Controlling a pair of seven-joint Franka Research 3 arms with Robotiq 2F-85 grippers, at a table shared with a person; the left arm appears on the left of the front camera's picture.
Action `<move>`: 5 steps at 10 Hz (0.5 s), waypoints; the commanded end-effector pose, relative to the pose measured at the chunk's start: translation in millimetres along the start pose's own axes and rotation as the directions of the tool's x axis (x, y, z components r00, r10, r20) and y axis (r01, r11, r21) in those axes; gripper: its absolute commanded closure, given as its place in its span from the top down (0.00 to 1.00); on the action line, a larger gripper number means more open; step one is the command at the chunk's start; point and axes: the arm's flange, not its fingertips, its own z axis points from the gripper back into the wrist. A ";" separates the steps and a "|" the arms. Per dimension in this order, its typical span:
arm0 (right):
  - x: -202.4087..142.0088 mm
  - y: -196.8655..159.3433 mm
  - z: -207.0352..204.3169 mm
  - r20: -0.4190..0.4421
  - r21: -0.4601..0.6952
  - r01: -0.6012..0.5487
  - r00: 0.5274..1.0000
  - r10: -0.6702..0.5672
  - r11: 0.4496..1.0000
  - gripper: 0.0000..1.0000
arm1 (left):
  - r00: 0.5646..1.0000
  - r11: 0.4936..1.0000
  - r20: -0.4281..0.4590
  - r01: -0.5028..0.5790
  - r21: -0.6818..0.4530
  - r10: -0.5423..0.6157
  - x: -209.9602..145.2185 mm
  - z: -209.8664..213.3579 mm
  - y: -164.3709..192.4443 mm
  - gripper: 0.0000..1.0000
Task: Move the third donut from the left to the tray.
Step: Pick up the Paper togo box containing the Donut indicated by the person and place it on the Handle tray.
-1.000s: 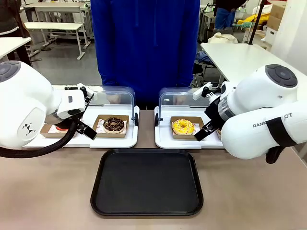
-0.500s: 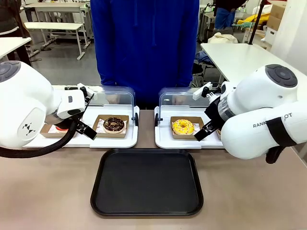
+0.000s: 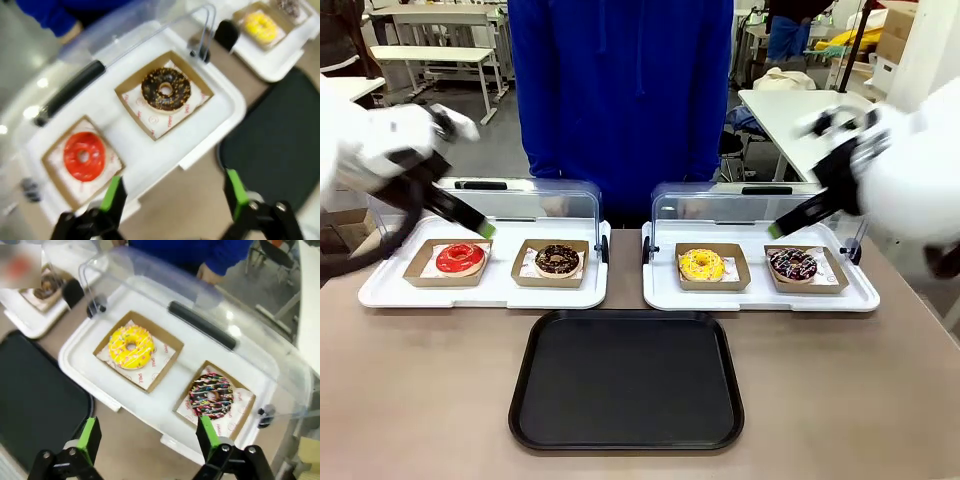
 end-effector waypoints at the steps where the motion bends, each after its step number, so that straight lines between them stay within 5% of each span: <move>1: -18.4 -52.4 48.4 0.072 0.113 -0.007 0.997 -0.001 0.994 1.00 | 0.998 0.988 0.007 0.058 -0.146 -0.058 -14.4 33.8 58.5 1.00; 5: -80.4 -147.5 111.0 0.239 0.229 -0.103 0.970 0.047 0.968 1.00 | 0.971 0.927 0.188 0.202 -0.316 -0.147 -93.6 85.2 144.1 1.00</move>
